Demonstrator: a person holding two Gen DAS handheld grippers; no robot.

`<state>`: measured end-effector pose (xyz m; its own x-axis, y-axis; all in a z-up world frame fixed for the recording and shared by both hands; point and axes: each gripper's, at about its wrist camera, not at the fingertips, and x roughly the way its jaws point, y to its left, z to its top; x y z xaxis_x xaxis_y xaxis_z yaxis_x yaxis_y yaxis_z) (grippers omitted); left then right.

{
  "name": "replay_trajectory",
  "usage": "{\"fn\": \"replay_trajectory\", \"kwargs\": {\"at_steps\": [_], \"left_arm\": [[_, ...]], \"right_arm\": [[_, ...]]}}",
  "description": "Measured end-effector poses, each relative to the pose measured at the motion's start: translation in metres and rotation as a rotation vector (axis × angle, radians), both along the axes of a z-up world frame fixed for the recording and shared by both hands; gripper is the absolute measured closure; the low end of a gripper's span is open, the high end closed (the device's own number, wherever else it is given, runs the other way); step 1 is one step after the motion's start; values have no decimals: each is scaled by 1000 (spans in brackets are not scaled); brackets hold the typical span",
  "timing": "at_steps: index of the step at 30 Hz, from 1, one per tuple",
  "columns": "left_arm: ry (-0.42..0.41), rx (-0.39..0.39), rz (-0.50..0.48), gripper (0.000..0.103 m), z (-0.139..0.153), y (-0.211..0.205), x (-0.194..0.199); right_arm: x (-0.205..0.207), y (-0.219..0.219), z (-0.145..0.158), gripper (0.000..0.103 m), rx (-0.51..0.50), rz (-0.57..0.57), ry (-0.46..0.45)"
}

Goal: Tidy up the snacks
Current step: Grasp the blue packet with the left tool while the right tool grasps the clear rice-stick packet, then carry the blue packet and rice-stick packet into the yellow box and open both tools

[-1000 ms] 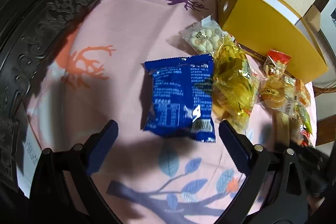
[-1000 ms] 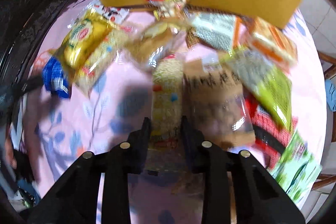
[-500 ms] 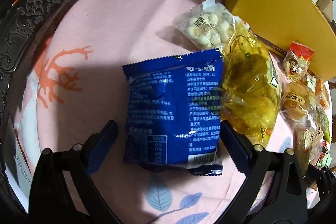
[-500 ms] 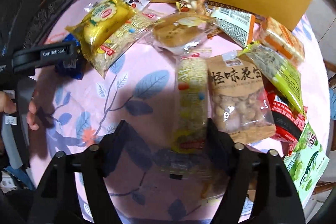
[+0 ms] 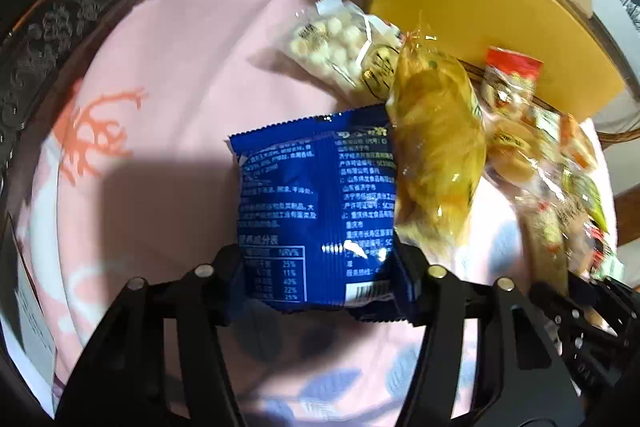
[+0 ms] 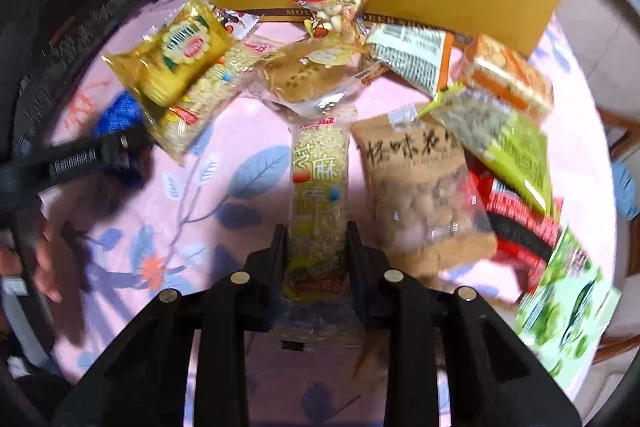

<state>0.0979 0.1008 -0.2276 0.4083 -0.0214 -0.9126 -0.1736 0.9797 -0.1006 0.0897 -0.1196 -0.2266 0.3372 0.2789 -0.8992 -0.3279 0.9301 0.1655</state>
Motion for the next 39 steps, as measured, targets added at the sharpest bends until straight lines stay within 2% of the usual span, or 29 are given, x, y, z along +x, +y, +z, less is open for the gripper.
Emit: {"fn": "replay_trajectory", "kwargs": {"at_steps": [8,19,31,39], "left_arm": [[-12,-70,-38,47,22,-5,-45],[-82,-56,-139,47,56,-39,-62],[-128,-75,-178,47,85,-60,-35],[-164,-68,-181,47,114,-70,15]], "right_arm": [[-28,-13,33,75,90,36,-16],[-42,-15,63,74,129,19,-81],[-39,-41,85,74,165,-46,-126],[0,-49,114,74,190,-104,-191]]}}
